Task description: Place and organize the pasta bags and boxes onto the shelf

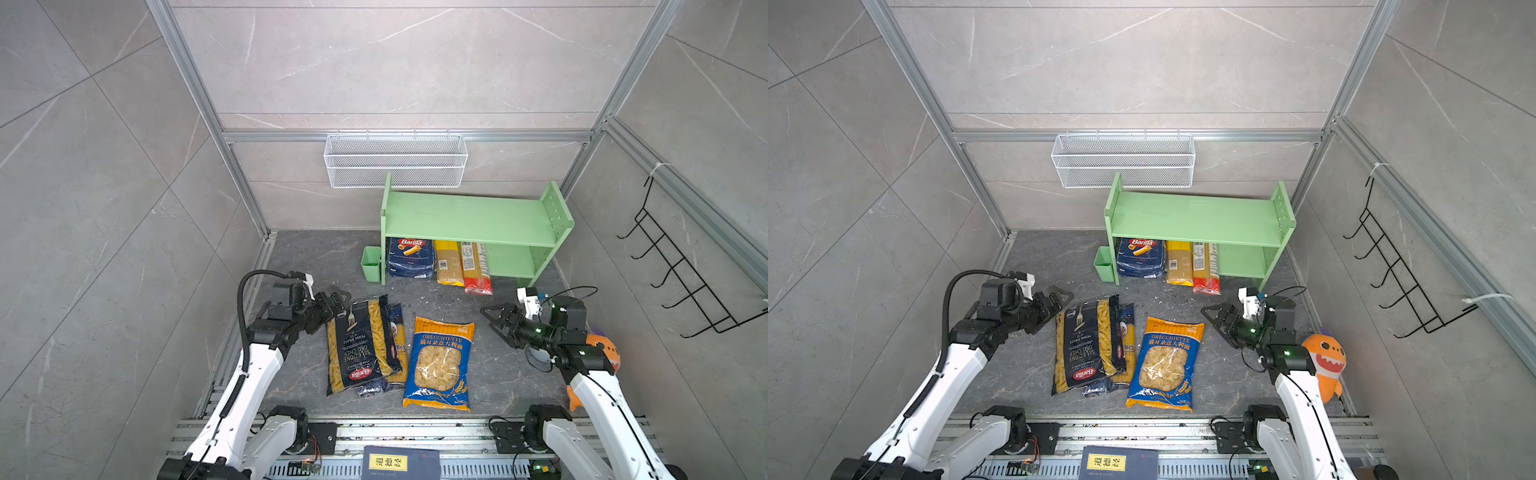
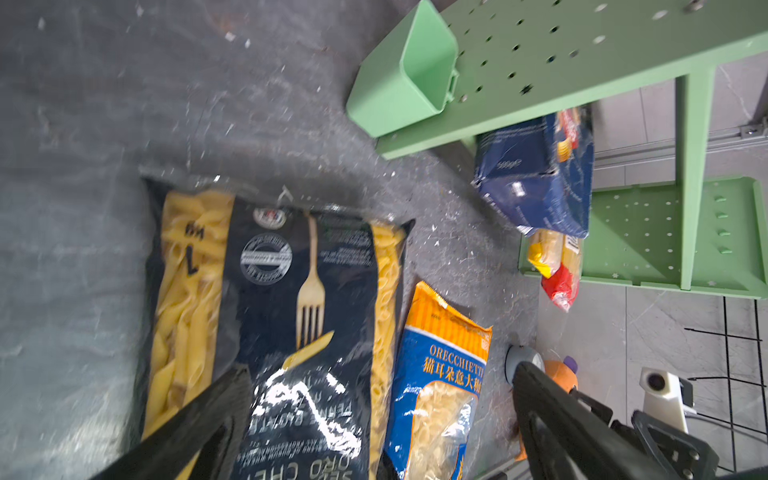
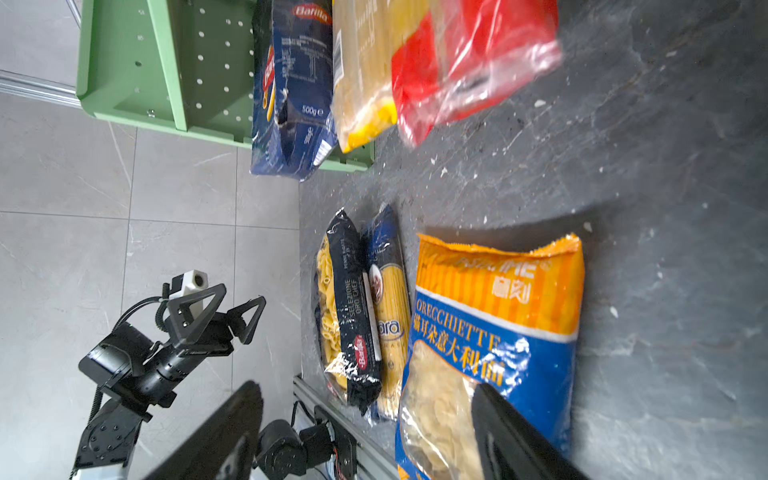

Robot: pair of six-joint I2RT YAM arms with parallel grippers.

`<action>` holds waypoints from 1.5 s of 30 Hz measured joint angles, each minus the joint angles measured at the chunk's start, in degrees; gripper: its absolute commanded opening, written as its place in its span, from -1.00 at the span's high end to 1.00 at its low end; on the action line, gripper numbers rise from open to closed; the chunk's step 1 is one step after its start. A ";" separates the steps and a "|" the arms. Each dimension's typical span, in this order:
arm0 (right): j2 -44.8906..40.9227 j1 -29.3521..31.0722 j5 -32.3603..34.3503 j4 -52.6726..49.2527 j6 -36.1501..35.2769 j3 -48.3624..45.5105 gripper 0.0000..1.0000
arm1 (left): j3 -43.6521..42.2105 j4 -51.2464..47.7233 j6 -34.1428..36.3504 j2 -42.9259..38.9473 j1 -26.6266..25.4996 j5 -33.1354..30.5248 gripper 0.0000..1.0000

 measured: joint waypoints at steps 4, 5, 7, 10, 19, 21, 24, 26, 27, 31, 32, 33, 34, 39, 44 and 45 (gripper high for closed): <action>-1.92 1.55 -0.96 -4.37 -0.50 -0.68 -0.58 | -3.80 -1.33 -2.45 -4.55 -0.02 0.00 -0.99; -1.84 2.29 -1.01 -5.01 -0.61 -0.72 -0.56 | -4.59 -1.88 -2.97 -5.62 -0.02 -0.02 -0.98; -1.03 4.37 -0.79 -5.60 -0.63 -0.72 -0.52 | -5.68 -3.10 -3.89 -7.50 -0.15 -0.07 -0.97; 1.14 9.81 1.22 -5.99 -0.61 -0.72 -0.52 | -6.03 -5.14 -4.76 -9.81 -1.03 -0.70 -0.97; 13.92 32.63 12.11 0.66 2.89 0.61 -0.41 | -6.51 -10.19 -7.39 -15.52 -5.99 -4.50 -0.96; 19.30 37.48 14.49 2.80 3.74 2.56 -0.38 | -6.93 -11.45 -7.69 -16.52 -6.38 -4.87 -0.96; 27.69 42.64 16.50 6.14 4.35 6.56 -0.32 | -6.95 -13.75 -7.76 -17.75 -6.75 -6.08 -0.96; 33.14 44.74 17.20 9.03 4.83 8.94 -0.30 | -6.93 -15.13 -7.74 -18.34 -6.78 -6.75 -0.97; 35.67 45.40 17.46 10.38 5.09 9.99 -0.30 | -6.86 -15.91 -7.67 -18.51 -6.78 -7.23 -0.97; 44.00 46.90 17.77 12.90 5.46 14.21 -0.30 | -5.81 -18.21 -7.15 -18.36 -6.78 -7.72 -0.98; 45.86 47.32 17.90 12.94 5.44 15.65 -0.29 | -5.42 -18.80 -6.93 -18.10 -6.78 -7.72 -0.97; 47.84 47.82 17.99 12.94 5.40 17.42 -0.29 | -4.96 -19.28 -6.60 -17.70 -6.78 -7.76 -0.98; 49.42 48.30 18.10 12.98 5.35 18.95 -0.29 | -4.61 -19.63 -6.25 -17.35 -6.78 -7.93 -0.98; 58.29 51.43 18.12 12.66 4.66 28.89 -0.28 | -2.69 -21.35 -4.07 -15.43 -6.78 -9.09 -0.99; 67.01 54.16 17.59 8.35 4.02 40.26 -0.26 | -0.20 -22.73 -1.66 -11.87 -6.78 -10.45 -0.99; 68.94 54.64 17.25 7.63 3.93 42.91 -0.26 | 0.24 -22.91 -1.25 -11.32 -6.78 -10.58 -0.99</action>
